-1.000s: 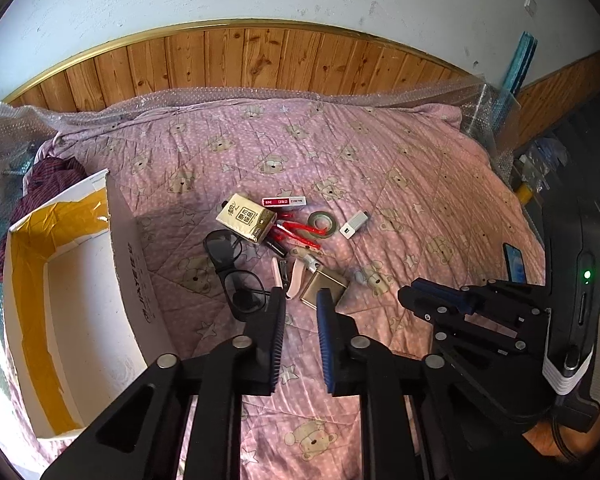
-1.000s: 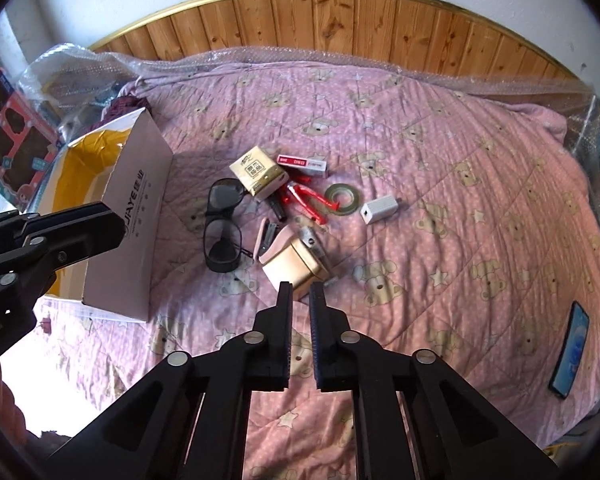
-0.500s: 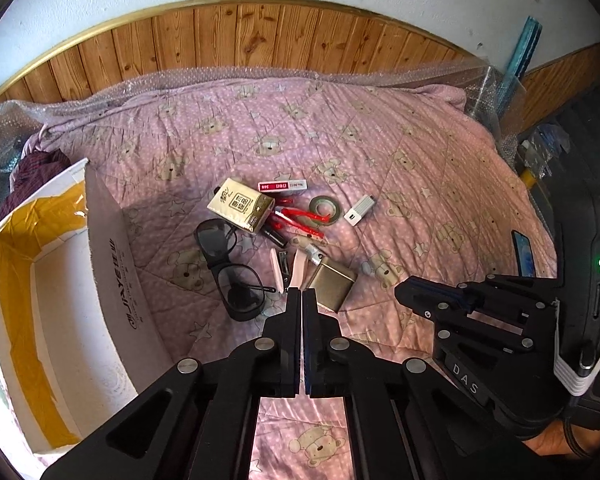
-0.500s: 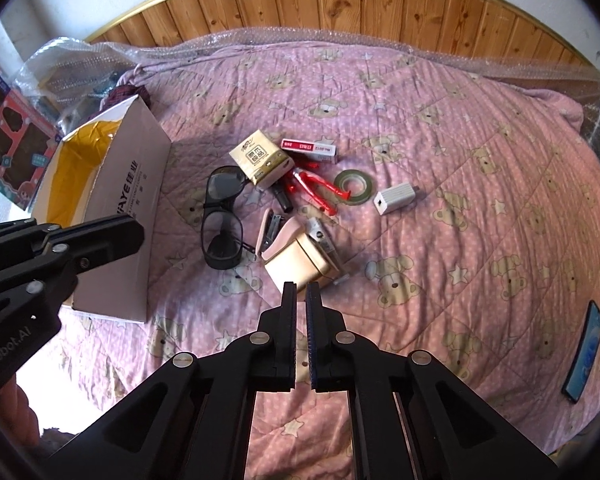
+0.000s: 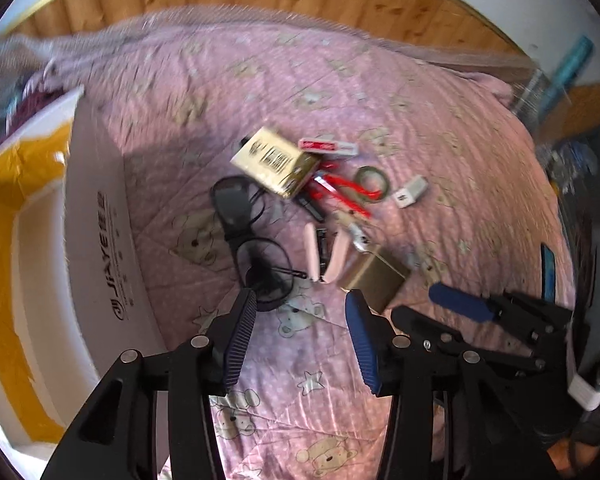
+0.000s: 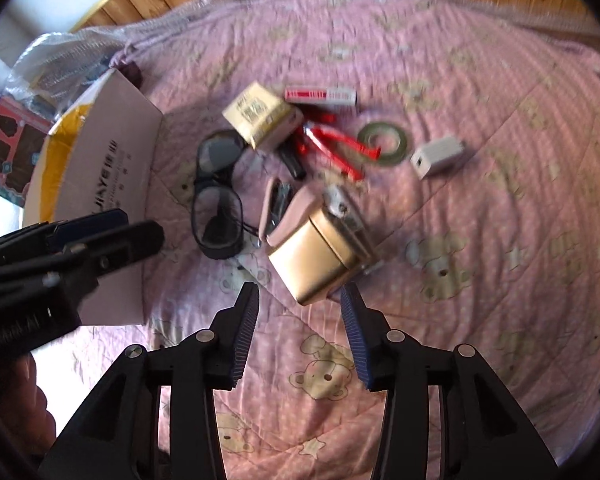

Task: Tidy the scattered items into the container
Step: 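Close the right tool on the bronze square tin while the left tool approaches the black glasses, then grasp the black glasses with the left tool while the right tool holds the tin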

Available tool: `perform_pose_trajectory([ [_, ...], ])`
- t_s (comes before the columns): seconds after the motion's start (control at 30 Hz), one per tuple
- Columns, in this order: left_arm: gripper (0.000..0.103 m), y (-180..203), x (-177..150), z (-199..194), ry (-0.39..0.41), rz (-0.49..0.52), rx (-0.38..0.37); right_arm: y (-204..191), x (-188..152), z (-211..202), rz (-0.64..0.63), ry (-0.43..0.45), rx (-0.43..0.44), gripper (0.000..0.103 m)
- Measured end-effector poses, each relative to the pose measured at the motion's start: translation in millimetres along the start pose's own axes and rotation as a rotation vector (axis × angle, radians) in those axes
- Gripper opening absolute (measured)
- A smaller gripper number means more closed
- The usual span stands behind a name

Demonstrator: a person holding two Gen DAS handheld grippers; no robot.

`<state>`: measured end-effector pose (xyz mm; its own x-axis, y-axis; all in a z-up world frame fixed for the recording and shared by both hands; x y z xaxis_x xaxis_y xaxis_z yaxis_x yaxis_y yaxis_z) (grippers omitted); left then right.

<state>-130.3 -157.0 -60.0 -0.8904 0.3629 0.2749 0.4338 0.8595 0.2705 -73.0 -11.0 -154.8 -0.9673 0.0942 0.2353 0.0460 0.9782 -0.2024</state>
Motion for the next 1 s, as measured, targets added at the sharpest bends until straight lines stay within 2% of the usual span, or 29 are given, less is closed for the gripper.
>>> perform_pose_trajectory([
  [0.17, 0.051, -16, 3, 20, -0.04, -0.083, -0.064, 12, 7, 12, 0.059, -0.009, 0.048, 0.047],
  [0.27, 0.052, -16, 7, 28, -0.049, -0.092, -0.089, 16, 13, 17, 0.101, -0.009, 0.086, 0.053],
  [0.37, 0.052, -13, 13, 36, -0.05, -0.09, -0.1, 19, 18, 29, 0.137, -0.022, 0.103, 0.053],
  [0.43, 0.052, -11, 17, 40, -0.059, -0.089, -0.096, 24, 21, 37, 0.166, -0.029, 0.111, 0.054],
  [0.5, 0.052, -11, 21, 46, -0.071, -0.089, -0.09, 28, 23, 43, 0.213, -0.028, 0.139, 0.059],
  [0.6, 0.052, -13, 24, 55, -0.085, -0.088, -0.063, 31, 24, 45, 0.226, -0.034, 0.164, 0.06],
  [0.7, 0.052, -23, 26, 57, -0.079, -0.103, 0.004, 35, 24, 42, 0.233, -0.032, 0.142, 0.06],
  [0.8, 0.052, -38, 26, 60, -0.074, -0.15, 0.037, 39, 26, 36, 0.248, -0.023, 0.11, 0.06],
  [0.93, 0.052, -51, 25, 70, -0.098, -0.199, 0.029, 41, 34, 43, 0.278, -0.038, 0.149, 0.06],
  [1.0, 0.052, -51, 26, 76, -0.102, -0.199, 0.01, 37, 37, 50, 0.275, -0.04, 0.167, 0.063],
])
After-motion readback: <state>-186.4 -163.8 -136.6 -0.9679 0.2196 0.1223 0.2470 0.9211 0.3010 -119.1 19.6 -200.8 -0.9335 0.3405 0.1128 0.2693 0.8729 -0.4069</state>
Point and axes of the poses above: each gripper's, at about its wrist camera, not at the fingertips, and z roughly the way its jaws point, y to its right, x to its top, the point moved 3 cm from there along z, roughly the way its jaws point, and after that the axes turned 3 degrees about -x, right-handed, at the moved point
